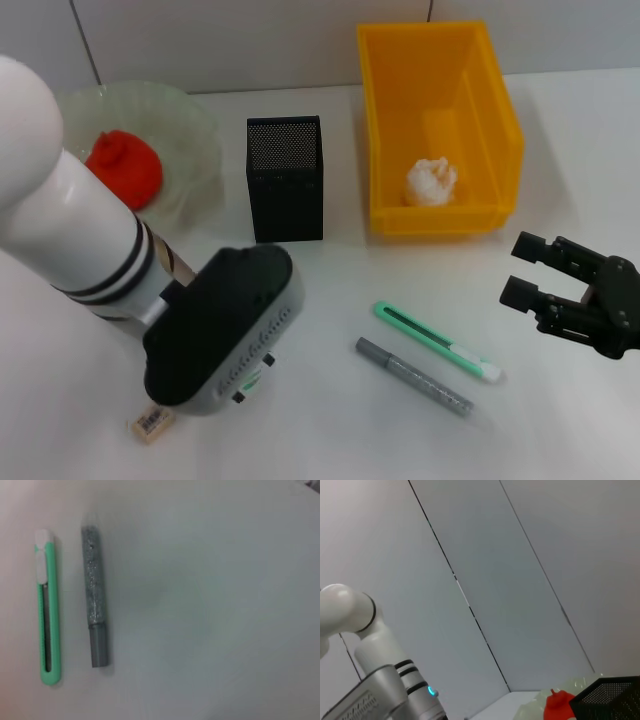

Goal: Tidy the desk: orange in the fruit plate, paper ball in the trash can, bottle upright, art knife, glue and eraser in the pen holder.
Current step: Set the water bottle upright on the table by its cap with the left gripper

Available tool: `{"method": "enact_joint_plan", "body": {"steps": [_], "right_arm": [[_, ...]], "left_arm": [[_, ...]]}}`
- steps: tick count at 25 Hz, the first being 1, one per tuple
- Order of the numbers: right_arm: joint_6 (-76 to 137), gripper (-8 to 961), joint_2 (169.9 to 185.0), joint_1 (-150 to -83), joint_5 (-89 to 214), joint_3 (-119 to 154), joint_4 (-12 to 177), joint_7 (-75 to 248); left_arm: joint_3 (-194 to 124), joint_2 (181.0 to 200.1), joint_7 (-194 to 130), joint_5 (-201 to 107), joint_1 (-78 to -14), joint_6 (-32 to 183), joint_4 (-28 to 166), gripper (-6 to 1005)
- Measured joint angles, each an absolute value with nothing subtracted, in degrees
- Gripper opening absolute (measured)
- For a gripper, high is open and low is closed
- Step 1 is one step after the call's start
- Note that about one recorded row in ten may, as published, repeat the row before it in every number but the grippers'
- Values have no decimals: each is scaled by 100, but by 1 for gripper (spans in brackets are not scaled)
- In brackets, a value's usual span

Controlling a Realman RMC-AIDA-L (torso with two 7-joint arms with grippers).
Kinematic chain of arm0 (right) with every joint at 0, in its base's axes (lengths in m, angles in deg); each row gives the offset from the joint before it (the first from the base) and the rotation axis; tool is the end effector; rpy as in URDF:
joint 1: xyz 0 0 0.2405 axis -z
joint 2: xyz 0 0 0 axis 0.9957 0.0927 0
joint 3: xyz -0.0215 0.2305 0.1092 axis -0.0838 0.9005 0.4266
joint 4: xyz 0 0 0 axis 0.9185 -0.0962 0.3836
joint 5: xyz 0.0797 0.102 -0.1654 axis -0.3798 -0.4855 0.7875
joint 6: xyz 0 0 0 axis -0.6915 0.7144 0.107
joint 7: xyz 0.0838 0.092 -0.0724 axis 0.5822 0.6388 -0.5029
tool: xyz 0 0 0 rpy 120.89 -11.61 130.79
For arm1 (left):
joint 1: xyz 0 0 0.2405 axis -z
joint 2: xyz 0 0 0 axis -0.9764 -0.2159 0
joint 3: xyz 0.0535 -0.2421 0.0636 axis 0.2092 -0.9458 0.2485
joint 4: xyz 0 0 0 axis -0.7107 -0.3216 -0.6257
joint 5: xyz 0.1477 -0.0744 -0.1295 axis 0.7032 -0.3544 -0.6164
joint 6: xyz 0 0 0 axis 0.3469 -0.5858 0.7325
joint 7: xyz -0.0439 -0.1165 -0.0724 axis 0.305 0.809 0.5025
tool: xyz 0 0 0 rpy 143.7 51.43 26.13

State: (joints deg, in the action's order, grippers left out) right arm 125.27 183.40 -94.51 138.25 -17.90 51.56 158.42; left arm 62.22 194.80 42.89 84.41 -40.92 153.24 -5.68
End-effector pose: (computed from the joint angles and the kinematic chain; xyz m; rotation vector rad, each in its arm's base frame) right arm 0.3076 0.2268 0.0287 -2.3920 0.7872 1.2217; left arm -0.1471 0.3146 -0.0726 2.6272 -1.2264 -0.7149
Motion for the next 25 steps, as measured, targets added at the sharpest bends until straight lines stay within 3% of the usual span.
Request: {"method": "enact_joint_plan", "body": {"steps": [3, 12, 25], "right_arm": [[12546, 833, 18333, -9450, 13825, -1776, 5153, 15843], [12681, 833, 18304, -9438, 13822, -1741, 5141, 15828], [12685, 832, 18183, -9595, 13821, -1744, 5121, 15841]], "left_arm": [[5831, 19472, 4315, 8250, -4058, 15630, -616, 430], [4064, 19420, 4251, 7770, -4193, 16166, -791, 431], [2332, 19400, 4163, 6560, -5129, 16510, -1180, 430]]}}
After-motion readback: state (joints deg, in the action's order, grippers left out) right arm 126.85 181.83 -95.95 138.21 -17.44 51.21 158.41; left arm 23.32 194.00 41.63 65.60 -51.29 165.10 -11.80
